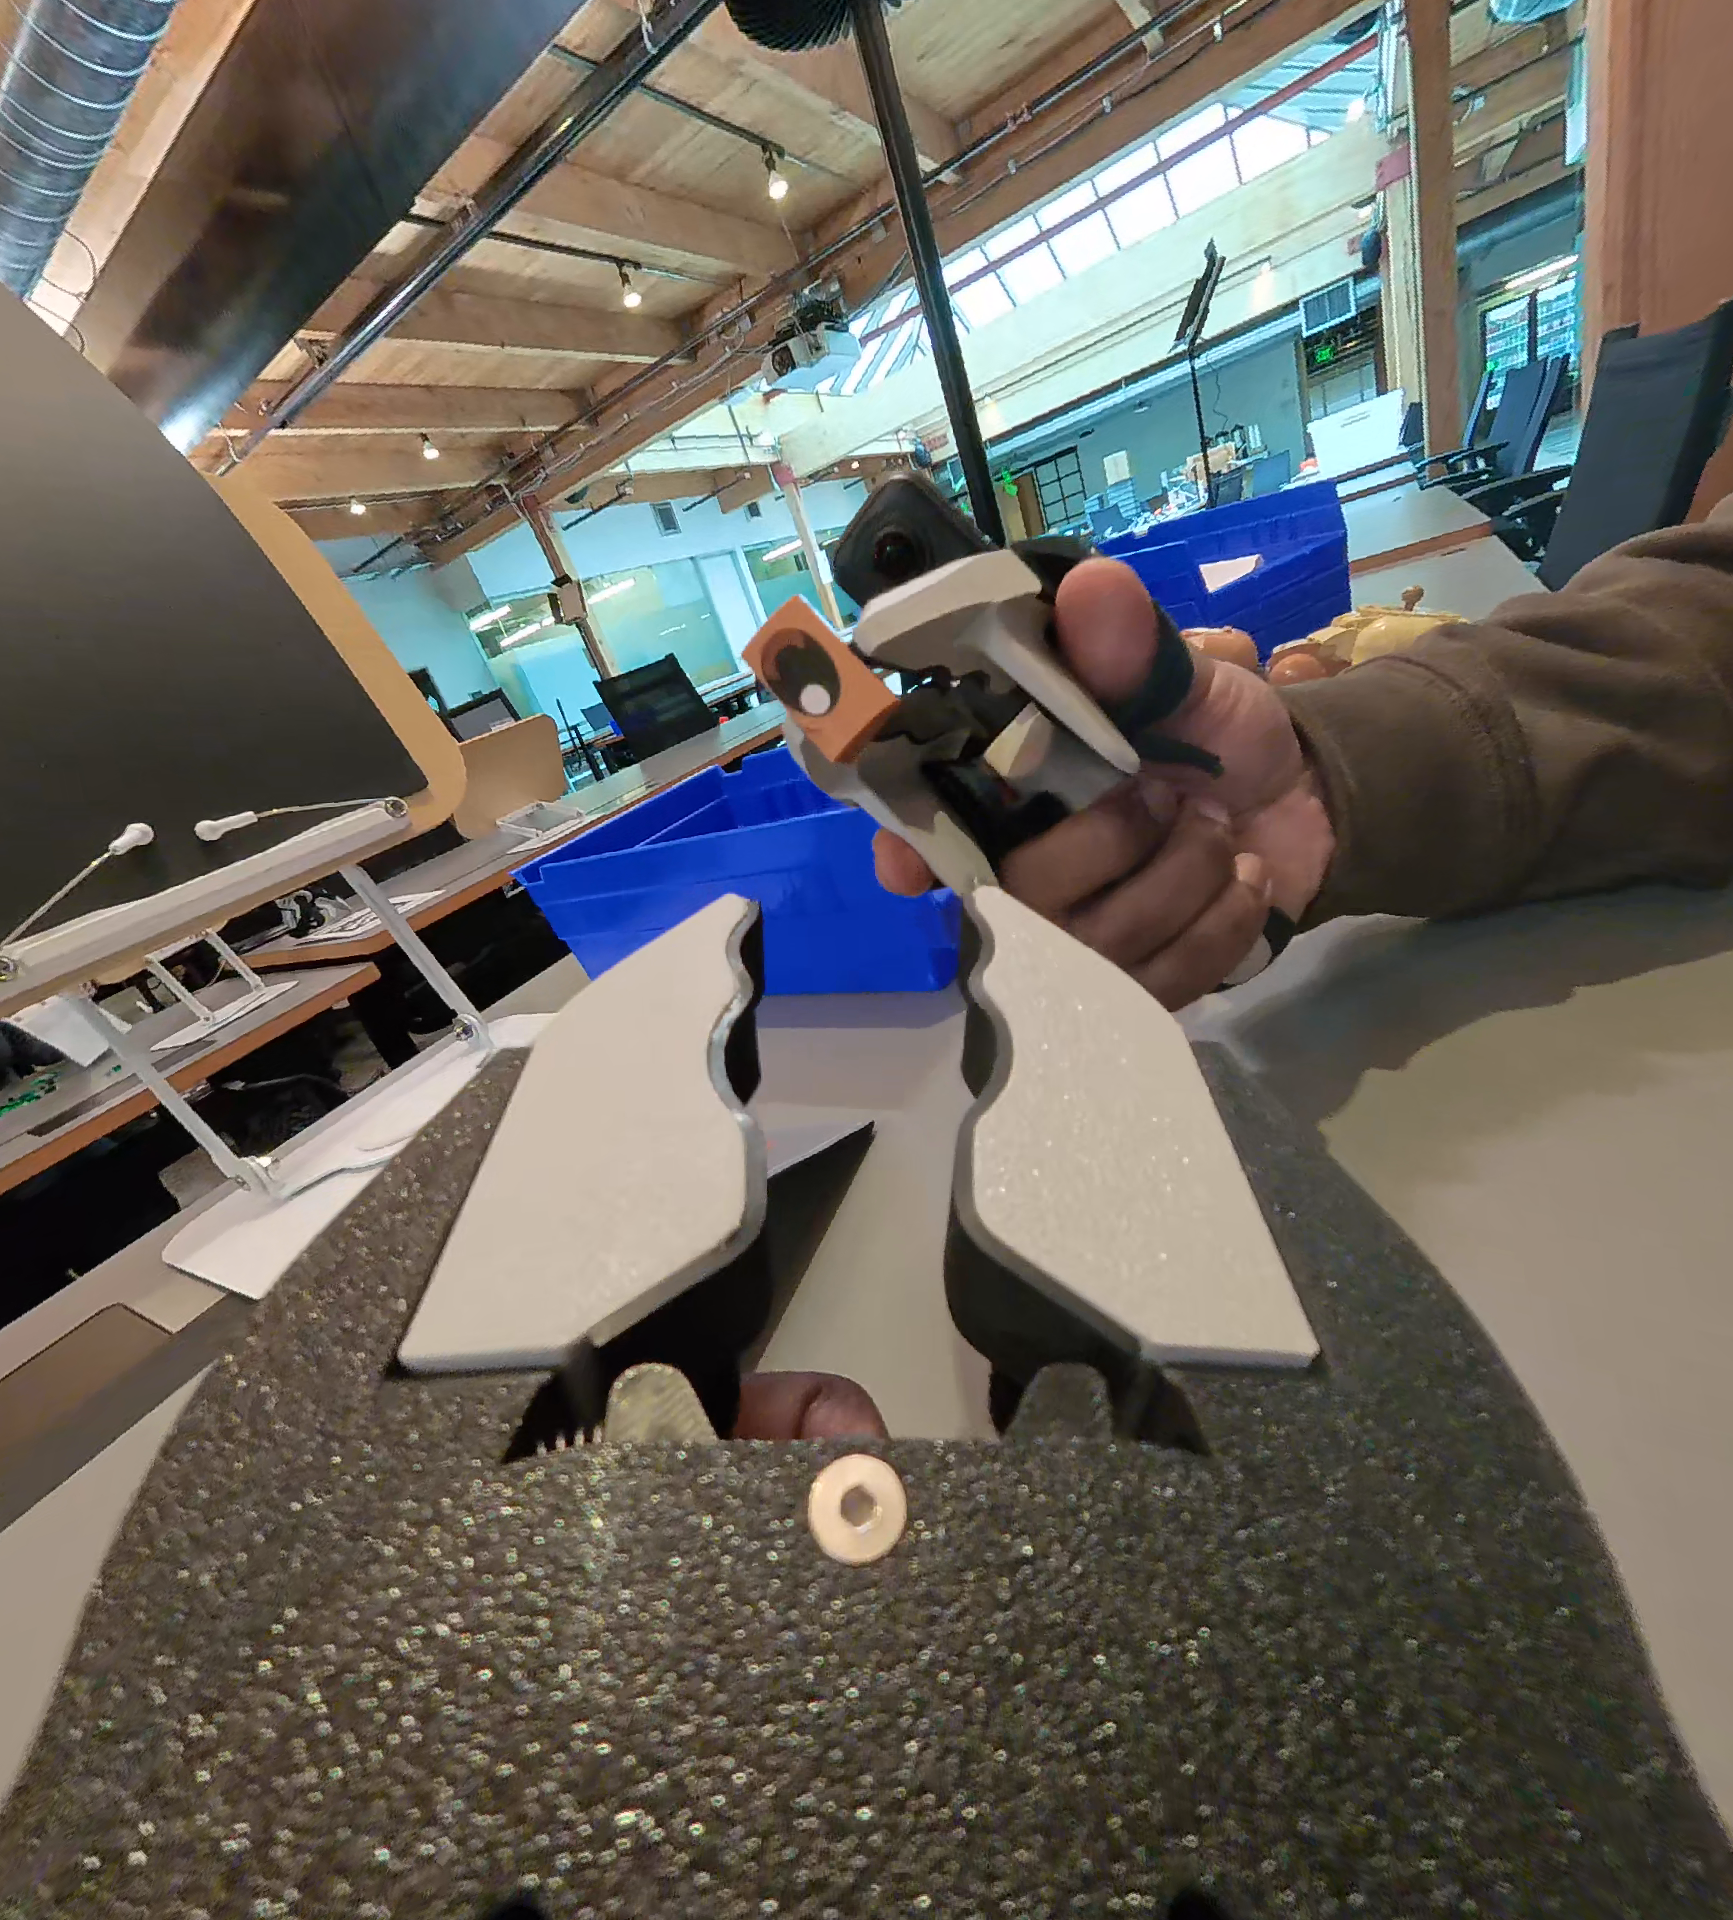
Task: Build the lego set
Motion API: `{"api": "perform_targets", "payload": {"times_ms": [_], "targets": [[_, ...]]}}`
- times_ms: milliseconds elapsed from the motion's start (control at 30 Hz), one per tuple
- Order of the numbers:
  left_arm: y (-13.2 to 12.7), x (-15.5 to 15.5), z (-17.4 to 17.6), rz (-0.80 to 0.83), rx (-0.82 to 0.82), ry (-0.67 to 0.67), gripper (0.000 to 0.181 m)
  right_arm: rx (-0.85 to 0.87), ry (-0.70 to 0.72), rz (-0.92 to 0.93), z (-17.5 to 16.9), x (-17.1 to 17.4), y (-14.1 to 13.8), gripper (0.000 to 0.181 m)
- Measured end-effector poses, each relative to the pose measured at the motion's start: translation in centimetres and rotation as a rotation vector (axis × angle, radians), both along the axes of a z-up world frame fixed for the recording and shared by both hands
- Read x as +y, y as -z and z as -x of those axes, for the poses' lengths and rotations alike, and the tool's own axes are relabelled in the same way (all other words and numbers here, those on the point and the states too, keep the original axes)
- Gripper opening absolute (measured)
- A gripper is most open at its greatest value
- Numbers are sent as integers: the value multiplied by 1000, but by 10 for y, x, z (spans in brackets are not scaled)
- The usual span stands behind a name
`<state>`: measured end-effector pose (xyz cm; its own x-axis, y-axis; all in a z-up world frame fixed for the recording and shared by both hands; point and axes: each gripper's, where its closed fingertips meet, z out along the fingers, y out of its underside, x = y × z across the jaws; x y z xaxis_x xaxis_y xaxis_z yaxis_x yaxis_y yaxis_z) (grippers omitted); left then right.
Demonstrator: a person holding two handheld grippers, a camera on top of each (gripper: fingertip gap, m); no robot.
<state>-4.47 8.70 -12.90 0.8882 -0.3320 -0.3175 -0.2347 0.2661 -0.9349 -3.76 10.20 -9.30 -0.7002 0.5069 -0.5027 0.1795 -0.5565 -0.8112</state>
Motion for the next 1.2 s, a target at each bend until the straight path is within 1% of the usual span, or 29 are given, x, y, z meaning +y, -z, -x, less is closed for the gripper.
{"api": "perform_targets", "payload": {"times_ms": [167,500,667,800,900,967,1033,1133,1200], "targets": [[2,0,-2,10,4,3,34,-13,28,-39,2,3,5,16],[5,1,-4,19,27,2,32,-107,171,-364,17,0,42,16],[4,0,-5,19,30,4,32,-132,192,-452,20,-2,55,16],[5,0,-7,22,37,3,31,-157,211,-499,22,-1,61,16],[5,0,-6,25,41,-1,31,-203,264,-571,21,9,58,16],[5,0,-7,24,43,-2,31,-233,337,-672,14,27,47,16],[6,0,-7,25,47,-4,31,-263,449,-769,1,58,28,16],[10,2,-6,38,47,-9,31,-365,627,-840,-30,126,2,16],[13,4,-4,49,43,-11,30,-480,732,-881,-52,183,-1,16]]}}
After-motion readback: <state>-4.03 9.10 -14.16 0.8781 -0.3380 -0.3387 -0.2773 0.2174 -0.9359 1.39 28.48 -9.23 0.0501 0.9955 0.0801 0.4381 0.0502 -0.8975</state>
